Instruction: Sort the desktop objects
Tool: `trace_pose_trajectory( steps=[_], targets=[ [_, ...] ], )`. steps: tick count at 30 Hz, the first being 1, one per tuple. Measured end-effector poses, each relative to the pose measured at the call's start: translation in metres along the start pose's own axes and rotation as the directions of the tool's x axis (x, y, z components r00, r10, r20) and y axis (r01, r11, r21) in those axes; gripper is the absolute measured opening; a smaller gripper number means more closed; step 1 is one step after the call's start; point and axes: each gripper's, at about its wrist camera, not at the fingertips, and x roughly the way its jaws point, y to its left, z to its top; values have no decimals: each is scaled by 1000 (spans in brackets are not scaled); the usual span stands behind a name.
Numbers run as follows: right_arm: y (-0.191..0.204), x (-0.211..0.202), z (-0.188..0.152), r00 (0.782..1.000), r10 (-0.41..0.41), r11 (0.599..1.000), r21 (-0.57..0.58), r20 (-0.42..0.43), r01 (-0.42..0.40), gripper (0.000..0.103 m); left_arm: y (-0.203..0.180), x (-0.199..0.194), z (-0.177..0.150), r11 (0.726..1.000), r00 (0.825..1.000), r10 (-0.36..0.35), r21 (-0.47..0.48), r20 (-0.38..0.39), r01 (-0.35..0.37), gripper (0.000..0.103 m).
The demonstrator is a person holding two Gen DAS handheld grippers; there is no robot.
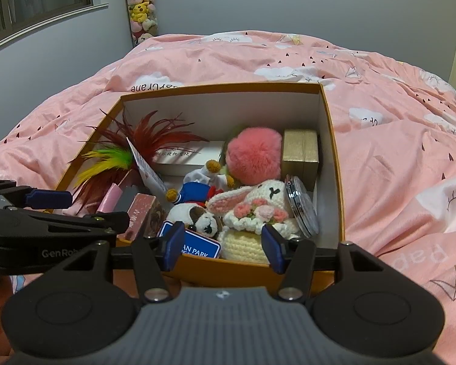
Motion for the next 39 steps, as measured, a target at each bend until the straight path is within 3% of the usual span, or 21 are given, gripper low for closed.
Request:
trace_pose_trajectory(
  steps=[39],
  targets=[
    [0,1,0,1000,1,1000,-7,-4,-1,58,0,1,2,1000,1000,-5,-1,-13,5,88]
  ],
)
